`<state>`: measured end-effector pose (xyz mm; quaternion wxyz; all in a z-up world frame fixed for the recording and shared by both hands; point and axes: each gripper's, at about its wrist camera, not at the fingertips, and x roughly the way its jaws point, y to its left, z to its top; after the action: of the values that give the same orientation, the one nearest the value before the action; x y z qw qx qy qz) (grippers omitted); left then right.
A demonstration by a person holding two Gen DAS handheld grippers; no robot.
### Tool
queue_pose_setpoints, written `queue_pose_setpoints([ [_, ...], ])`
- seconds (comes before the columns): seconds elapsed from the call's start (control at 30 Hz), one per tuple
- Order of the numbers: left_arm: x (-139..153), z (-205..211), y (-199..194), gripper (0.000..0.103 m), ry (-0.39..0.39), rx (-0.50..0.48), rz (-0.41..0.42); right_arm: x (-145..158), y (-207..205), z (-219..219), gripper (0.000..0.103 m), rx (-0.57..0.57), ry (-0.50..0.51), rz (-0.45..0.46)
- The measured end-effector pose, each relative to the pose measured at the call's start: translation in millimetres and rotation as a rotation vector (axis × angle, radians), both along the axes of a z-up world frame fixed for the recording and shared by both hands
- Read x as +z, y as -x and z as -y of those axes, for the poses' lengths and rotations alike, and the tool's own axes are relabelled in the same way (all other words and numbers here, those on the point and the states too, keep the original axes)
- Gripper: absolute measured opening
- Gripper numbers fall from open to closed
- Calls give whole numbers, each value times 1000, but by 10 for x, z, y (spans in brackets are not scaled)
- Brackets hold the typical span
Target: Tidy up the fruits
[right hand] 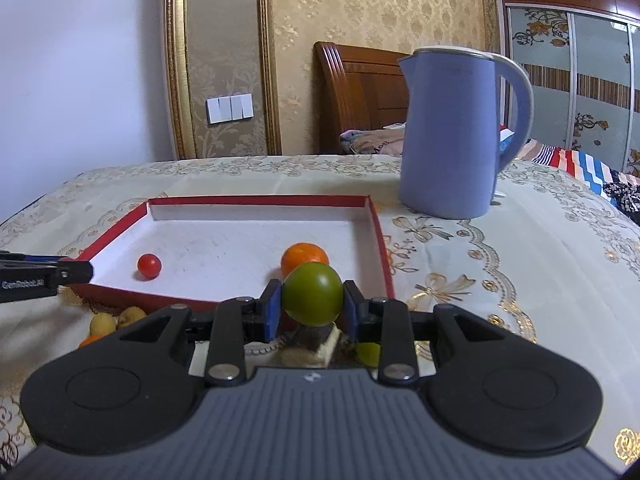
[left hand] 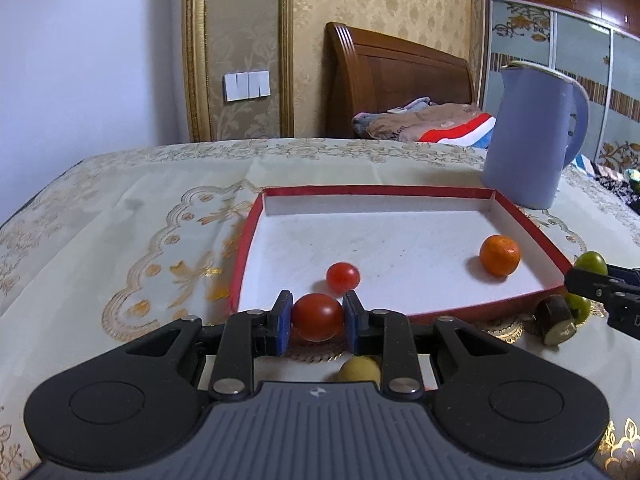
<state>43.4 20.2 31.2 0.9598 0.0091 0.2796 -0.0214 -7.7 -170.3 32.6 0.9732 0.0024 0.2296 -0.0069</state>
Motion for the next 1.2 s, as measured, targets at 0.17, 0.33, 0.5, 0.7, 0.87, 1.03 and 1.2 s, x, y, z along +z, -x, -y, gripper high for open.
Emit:
queue_pose_setpoints([
  [0.17, -36, 58, -165, 26, 2, 12, -17, -29, -161, -52, 30, -8, 16, -11],
  [0.33, -98, 88, -306, 26, 1, 19, -43, -83, -357, -101, 30, -5, 17, -45],
  [0.5, -189, 133, -405, 26, -20, 24, -73, -181, -550, -116, 30, 8, -3, -111],
  [0.7, -249, 119, -500, 26, 0, 32, -102, -268, -705, -149, 30, 0, 8, -152],
  [0.87, -294, 145, -573, 27, -12, 42, -113, -303, -839, -193, 31, -1, 16, -167],
  [1.03, -314, 165, -665, 27, -16, 58, -110, -330, -936, -213, 30, -18, 30, -165],
  [1.2, -317, 166, -751, 26, -15, 71, -104, -336, -1049, -188, 30, -43, 22, -163],
])
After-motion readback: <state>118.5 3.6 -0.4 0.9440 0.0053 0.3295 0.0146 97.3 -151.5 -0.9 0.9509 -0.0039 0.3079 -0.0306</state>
